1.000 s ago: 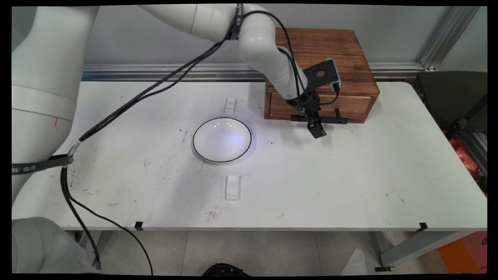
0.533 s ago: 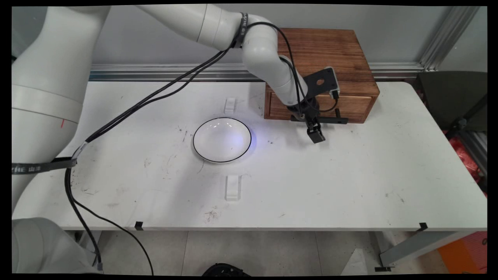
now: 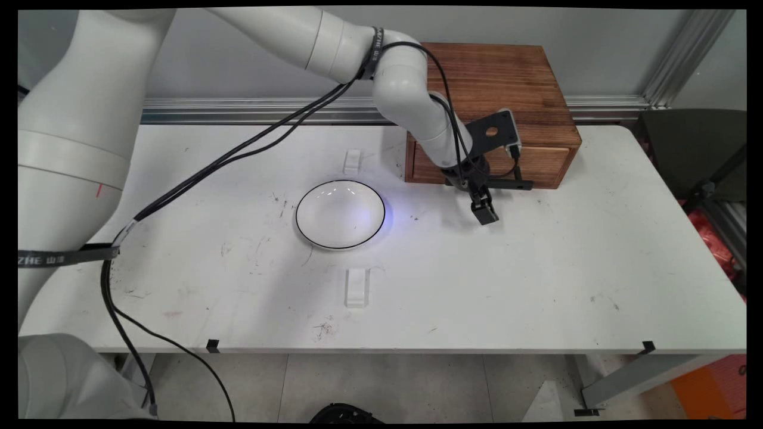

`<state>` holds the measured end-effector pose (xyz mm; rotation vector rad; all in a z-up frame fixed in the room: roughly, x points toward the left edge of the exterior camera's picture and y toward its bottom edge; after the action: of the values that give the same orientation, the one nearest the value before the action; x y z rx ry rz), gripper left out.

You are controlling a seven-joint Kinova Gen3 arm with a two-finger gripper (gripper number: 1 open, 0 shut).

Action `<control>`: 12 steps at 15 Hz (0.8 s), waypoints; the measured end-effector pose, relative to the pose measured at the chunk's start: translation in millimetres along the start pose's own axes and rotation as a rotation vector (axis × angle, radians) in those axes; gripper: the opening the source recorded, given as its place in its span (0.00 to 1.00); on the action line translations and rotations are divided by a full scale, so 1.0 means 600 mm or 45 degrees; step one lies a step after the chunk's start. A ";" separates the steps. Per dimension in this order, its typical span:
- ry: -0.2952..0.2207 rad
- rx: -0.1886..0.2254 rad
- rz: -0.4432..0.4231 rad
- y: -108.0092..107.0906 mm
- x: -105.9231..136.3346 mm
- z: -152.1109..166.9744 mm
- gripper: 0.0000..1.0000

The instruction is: Open the drawer

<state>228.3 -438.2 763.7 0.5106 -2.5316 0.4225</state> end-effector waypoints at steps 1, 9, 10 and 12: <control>0.001 -0.001 -0.002 0.002 0.001 -0.001 1.00; -0.003 -0.010 -0.030 0.033 0.005 -0.019 1.00; -0.005 -0.011 -0.032 0.036 0.004 -0.020 1.00; -0.012 -0.016 -0.041 0.048 0.001 -0.025 1.00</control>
<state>221.7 -407.1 770.3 0.5488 -2.5304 0.3931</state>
